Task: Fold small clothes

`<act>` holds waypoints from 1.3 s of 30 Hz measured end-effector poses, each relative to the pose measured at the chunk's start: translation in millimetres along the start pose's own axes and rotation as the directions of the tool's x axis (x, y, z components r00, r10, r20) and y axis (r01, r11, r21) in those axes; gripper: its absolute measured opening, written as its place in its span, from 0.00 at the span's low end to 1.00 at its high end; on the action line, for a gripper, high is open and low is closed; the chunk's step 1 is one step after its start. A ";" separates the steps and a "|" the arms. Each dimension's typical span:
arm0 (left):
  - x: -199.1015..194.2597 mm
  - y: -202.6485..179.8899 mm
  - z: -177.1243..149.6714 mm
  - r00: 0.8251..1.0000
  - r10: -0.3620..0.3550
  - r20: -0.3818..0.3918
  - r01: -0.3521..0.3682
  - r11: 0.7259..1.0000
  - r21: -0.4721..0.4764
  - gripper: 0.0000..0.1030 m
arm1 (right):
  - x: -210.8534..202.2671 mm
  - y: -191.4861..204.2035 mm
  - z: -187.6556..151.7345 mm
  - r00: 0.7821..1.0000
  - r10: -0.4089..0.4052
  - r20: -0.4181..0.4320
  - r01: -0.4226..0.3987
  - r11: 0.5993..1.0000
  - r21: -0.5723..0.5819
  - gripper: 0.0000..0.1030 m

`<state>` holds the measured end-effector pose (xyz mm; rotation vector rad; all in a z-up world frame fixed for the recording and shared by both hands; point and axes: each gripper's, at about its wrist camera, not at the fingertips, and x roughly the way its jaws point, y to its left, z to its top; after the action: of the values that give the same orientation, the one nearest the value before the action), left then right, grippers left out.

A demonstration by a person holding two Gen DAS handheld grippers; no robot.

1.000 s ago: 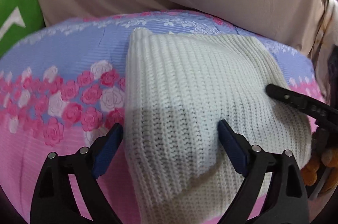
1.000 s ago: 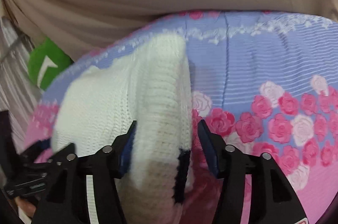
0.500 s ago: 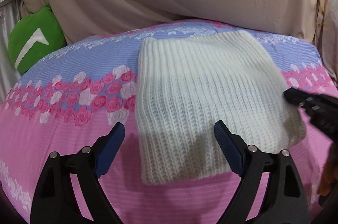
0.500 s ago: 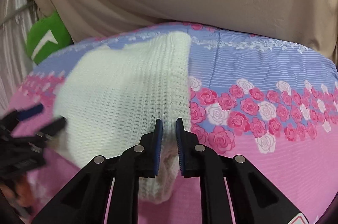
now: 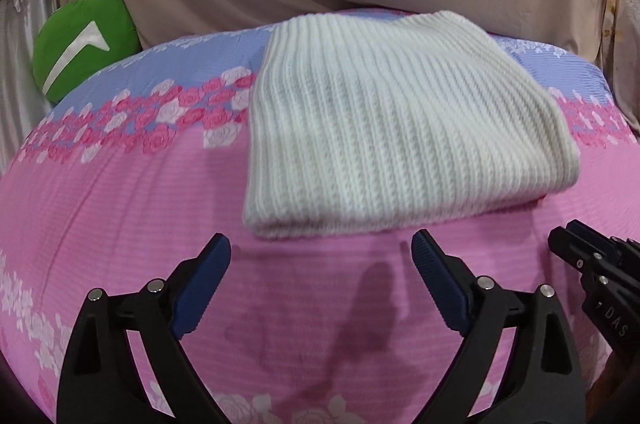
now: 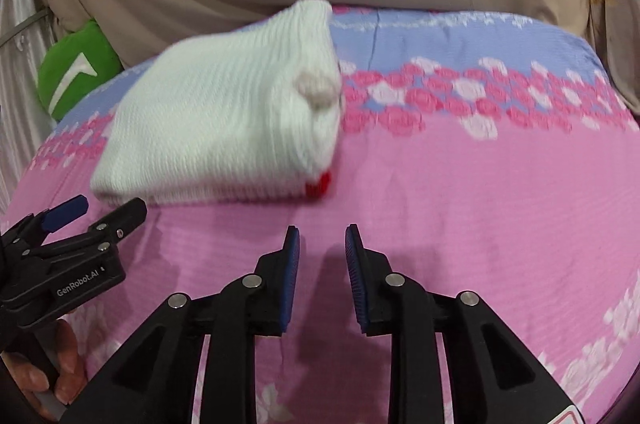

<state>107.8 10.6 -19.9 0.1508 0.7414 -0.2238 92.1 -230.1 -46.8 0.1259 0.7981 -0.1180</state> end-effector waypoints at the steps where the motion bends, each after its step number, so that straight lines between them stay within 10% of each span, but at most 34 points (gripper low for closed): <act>1: -2.3 0.3 -1.0 1.000 0.008 0.010 -0.008 1.000 -0.001 0.87 | -4.1 2.2 -1.4 1.000 -0.009 0.021 0.009 1.000 -0.005 0.25; 3: -9.6 0.6 -3.9 0.999 0.022 0.049 -0.021 1.000 -0.008 0.87 | -9.2 5.0 -4.6 0.999 -0.014 0.045 0.014 1.000 -0.006 0.46; 11: -16.3 -1.9 -7.4 0.997 0.024 0.077 -0.023 1.000 -0.008 0.87 | -23.1 12.2 -12.3 0.994 0.002 0.111 -0.004 1.000 0.019 0.74; 39: -17.0 -7.2 -10.0 0.991 0.116 0.067 -0.115 0.993 -0.017 0.93 | -18.0 27.4 -13.9 0.992 -0.085 0.089 0.087 0.996 -0.019 0.75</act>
<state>87.3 8.4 -16.0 0.1721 0.6647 -0.1129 74.0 -199.9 -41.6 0.0647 0.7167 -0.1946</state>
